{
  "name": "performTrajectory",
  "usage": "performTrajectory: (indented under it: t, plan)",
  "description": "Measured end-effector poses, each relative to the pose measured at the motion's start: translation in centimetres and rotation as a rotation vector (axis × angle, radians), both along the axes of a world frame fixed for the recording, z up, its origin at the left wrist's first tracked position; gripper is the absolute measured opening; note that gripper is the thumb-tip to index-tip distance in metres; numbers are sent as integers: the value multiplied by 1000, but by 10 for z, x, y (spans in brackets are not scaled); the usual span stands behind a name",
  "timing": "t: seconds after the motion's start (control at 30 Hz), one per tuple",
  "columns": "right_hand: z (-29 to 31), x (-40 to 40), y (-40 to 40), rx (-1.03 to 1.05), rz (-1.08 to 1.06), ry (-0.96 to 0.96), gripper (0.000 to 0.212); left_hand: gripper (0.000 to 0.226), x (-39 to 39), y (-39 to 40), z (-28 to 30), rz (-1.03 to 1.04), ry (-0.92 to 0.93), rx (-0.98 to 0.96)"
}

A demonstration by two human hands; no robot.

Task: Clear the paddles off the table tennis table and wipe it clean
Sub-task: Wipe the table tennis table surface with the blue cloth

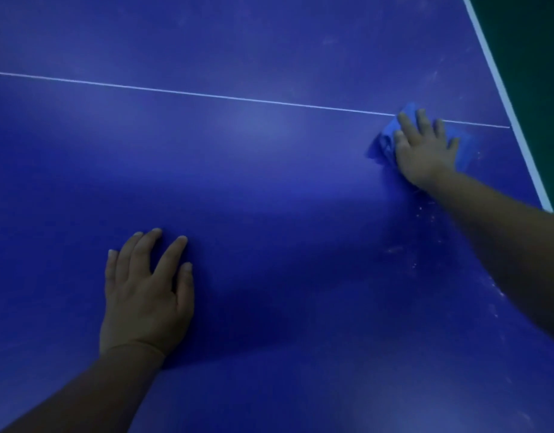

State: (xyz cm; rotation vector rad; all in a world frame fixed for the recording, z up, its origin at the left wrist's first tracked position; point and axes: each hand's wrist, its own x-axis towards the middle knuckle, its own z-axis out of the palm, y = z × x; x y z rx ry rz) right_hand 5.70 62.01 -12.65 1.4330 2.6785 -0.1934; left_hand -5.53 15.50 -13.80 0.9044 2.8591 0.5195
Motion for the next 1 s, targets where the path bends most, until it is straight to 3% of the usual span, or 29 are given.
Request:
performTrajectory:
  t: [0.07,0.2,0.27,0.33,0.43,0.5,0.57,0.67,0.73,0.8,0.9,0.93,1.0]
  plan:
    - [-6,34,-44,68,176,-2,57,56,0,-1,1,-6,-8,3]
    - [-13,146,-179,79,858,4,51,57,1,-1,1,-12,-4,-2]
    - [-10,155,-170,55,986,-41,48,56,1,-1,2,-15,-4,2]
    - [-9,111,-119,137,770,22,54,56,0,-1,2,-11,-8,2]
    - [-1,30,-51,43,223,36,63,56,0,-1,1,-10,-5,6]
    - [-3,6,-66,54,136,20,60,55,1,-1,0,-11,5,15]
    - [-8,12,-128,103,368,49,62,56,2,-1,0,-19,11,16]
    - [-17,82,-232,45,1085,121,49,57,1,-2,1,-13,7,20]
    - [-12,102,-219,8,1316,40,48,57,1,-1,0,-15,15,28]
    - [-15,82,-153,121,1104,37,53,56,1,0,-1,-21,30,46]
    - [-2,57,-61,107,396,-37,72,55,0,-2,-3,-20,44,48]
    - [0,62,-57,82,272,-26,75,55,0,-2,-3,-19,43,42]
    - [-4,90,-95,138,313,-39,68,55,0,-1,-4,-26,31,30]
